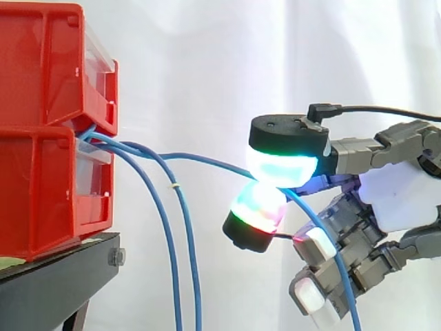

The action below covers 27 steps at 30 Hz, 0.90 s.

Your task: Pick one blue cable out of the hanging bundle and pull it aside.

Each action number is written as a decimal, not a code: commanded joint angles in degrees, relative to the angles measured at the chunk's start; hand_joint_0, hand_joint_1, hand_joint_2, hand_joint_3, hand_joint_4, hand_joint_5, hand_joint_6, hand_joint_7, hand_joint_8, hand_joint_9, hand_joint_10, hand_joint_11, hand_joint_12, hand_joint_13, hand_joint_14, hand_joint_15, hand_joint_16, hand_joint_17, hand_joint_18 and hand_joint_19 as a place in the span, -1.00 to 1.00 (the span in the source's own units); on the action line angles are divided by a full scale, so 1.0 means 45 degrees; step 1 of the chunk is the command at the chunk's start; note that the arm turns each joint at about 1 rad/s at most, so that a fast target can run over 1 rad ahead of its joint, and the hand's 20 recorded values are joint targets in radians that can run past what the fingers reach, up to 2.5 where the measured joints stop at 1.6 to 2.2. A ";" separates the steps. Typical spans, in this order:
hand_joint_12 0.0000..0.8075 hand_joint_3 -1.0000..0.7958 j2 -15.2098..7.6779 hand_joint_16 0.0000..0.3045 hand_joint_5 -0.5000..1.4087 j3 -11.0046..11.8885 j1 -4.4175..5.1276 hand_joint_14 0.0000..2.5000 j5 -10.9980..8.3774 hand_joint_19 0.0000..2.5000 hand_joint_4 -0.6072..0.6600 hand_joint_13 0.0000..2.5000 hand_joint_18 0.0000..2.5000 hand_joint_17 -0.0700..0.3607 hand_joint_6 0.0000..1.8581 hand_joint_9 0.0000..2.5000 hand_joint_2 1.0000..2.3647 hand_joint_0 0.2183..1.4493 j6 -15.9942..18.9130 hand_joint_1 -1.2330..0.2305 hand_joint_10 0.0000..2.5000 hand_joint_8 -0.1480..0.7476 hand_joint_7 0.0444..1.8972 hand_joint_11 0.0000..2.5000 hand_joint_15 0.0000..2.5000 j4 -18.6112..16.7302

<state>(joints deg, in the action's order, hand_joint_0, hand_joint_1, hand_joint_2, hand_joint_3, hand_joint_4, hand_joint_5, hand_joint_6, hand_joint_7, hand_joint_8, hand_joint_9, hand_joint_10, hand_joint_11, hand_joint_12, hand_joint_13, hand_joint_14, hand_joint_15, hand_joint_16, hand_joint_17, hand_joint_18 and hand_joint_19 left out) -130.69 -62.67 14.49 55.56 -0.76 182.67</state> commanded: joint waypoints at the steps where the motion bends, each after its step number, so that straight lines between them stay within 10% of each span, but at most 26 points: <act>1: -0.24 0.07 0.0000 -0.69 -0.57 -0.0019 -0.0017 -0.98 -0.0003 -0.58 -0.32 -0.24 -0.41 -0.18 0.06 -0.01 -0.97 -0.12 -0.0007 -0.50 -0.98 -0.11 0.20 -0.34 -0.49 -0.0008; 27: -0.24 0.08 -0.0019 -0.69 -0.57 -0.0019 0.0002 -0.98 -0.0022 -0.59 -0.32 -0.25 -0.40 -0.18 0.06 -0.01 -0.97 -0.13 -0.0027 -0.50 -0.98 -0.11 0.18 -0.34 -0.49 -0.0008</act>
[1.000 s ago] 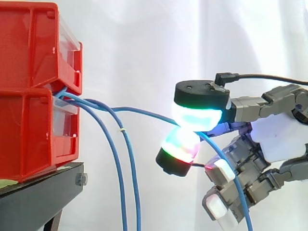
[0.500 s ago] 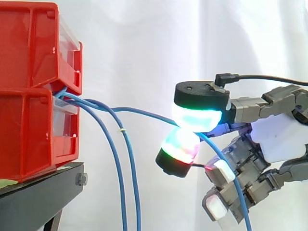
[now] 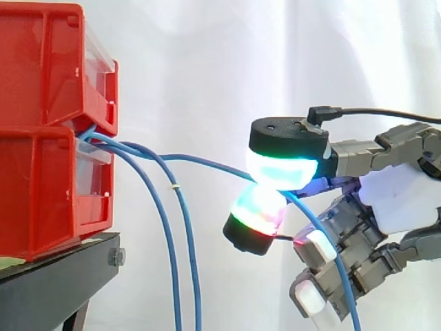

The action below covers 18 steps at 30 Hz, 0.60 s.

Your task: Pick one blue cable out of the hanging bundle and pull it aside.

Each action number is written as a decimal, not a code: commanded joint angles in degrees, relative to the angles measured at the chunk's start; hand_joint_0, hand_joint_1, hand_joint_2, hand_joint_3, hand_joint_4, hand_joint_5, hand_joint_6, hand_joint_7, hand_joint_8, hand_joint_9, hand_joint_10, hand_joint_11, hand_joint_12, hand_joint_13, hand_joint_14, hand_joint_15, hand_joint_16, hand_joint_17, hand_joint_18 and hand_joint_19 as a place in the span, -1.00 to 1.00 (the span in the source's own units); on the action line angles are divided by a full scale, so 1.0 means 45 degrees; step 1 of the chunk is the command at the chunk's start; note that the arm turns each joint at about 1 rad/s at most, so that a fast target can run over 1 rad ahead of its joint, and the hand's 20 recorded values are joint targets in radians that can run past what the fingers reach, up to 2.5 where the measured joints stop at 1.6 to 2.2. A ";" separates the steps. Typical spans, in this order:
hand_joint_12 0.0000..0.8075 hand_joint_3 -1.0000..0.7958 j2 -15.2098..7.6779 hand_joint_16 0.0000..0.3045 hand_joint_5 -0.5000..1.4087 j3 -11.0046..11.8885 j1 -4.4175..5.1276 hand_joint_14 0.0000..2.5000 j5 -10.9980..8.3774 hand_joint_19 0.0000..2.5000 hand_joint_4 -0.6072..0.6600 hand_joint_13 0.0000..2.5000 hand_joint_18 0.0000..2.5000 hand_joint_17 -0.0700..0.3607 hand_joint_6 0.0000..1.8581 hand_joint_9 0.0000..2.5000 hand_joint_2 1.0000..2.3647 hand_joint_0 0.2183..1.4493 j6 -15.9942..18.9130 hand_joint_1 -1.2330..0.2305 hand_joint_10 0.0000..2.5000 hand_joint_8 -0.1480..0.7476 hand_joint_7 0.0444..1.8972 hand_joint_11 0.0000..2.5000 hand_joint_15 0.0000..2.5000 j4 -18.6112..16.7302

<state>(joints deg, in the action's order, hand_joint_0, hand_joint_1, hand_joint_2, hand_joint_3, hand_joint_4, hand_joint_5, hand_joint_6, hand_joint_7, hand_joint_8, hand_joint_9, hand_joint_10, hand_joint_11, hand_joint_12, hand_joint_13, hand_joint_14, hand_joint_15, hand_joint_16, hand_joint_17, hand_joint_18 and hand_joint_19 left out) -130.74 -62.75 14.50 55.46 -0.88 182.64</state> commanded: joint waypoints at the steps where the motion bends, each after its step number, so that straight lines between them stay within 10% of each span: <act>1: -0.24 0.08 0.0011 -0.69 -0.57 -0.0001 0.0000 -0.98 0.0000 -0.59 -0.32 -0.25 -0.40 -0.18 0.06 -0.01 -0.97 -0.13 0.0000 -0.50 -0.98 -0.11 0.18 -0.35 -0.49 0.0000; 18: -0.24 0.08 0.0011 -0.69 -0.57 -0.0001 0.0000 -0.98 0.0000 -0.59 -0.32 -0.25 -0.40 -0.18 0.07 -0.01 -0.97 -0.13 0.0000 -0.50 -0.98 -0.11 0.17 -0.34 -0.49 0.0000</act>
